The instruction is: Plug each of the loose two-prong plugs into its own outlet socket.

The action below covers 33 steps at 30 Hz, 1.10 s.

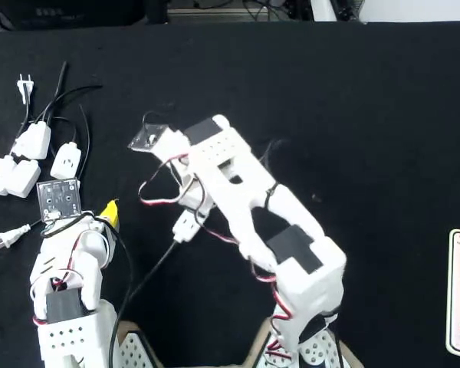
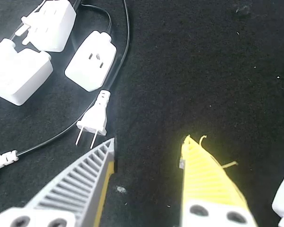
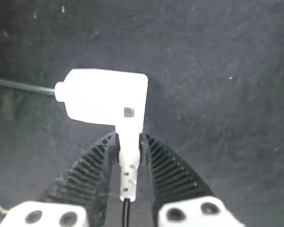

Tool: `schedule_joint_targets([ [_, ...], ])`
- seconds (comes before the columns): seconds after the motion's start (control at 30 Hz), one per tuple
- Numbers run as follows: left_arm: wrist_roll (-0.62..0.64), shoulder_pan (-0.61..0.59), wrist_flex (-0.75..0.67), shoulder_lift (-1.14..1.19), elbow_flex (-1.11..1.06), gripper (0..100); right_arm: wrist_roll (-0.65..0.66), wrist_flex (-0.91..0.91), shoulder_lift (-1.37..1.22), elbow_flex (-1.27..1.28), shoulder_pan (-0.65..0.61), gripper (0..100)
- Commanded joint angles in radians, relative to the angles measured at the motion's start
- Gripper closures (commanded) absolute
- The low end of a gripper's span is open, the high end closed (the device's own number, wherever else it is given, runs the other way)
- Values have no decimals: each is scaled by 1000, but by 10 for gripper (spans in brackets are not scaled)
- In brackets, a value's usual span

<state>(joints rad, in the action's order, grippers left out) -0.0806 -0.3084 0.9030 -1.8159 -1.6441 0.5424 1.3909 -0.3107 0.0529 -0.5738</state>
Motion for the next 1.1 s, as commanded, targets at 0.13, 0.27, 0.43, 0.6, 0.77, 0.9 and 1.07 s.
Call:
schedule_joint_targets([
  [0.13, -5, -8, 11, -6, 54, 770, -72, -106, 104, 102, -5, 988],
  [0.27, -3, 15, 100, -6, 111, 770, -140, -107, 96, 73, 29, 988],
  [0.43, -38, 124, 117, 2, 116, 770, -229, -129, 97, 39, 71, 988],
  [0.6, -60, 223, 118, 2, 91, 770, -328, -123, 97, 18, 95, 988],
  [0.77, -57, 315, 106, -6, 50, 770, -427, -121, 96, 24, 101, 988],
  [0.9, -60, 331, 38, -5, -4, 770, -446, -77, 101, 22, 98, 988],
  [1.07, -95, 320, 97, 3, 8, 770, -446, 5, 96, -21, 97, 988],
])
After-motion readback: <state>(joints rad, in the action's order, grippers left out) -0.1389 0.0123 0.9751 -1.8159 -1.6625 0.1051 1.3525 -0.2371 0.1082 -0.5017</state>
